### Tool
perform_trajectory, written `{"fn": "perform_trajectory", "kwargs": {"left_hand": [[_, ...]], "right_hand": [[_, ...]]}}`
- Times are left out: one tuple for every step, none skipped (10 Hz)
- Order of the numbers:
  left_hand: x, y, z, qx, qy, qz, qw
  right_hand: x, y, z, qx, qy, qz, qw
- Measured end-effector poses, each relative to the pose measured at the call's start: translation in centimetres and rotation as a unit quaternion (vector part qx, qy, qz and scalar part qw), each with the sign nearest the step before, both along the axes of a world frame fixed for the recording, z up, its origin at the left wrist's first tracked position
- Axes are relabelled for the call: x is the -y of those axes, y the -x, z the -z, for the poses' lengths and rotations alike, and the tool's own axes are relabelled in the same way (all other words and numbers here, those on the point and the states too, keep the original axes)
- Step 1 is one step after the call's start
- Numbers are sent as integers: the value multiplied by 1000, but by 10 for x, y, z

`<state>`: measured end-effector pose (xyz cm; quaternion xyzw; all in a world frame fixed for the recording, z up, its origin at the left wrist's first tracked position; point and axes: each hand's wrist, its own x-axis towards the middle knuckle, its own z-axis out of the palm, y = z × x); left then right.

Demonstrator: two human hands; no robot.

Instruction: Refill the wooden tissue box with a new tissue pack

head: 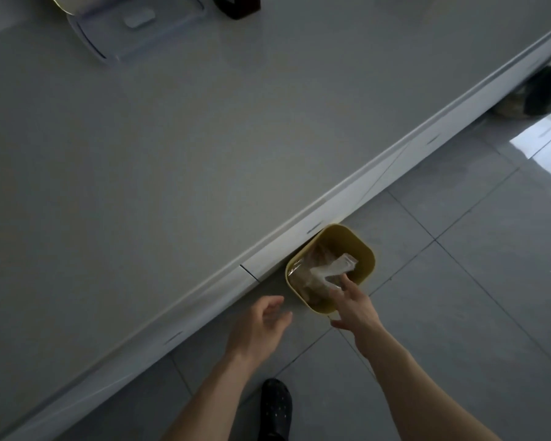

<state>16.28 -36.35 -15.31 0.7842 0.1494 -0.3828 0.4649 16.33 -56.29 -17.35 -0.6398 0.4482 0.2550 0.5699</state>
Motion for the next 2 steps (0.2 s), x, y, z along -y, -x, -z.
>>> {"fn": "perform_trajectory", "kwargs": {"left_hand": [[3, 0, 0, 2, -14, 14, 1000], [7, 3, -14, 18, -29, 24, 999]], "right_hand": [[0, 10, 1, -24, 40, -57, 997], [-2, 17, -12, -31, 75, -88, 993]]}}
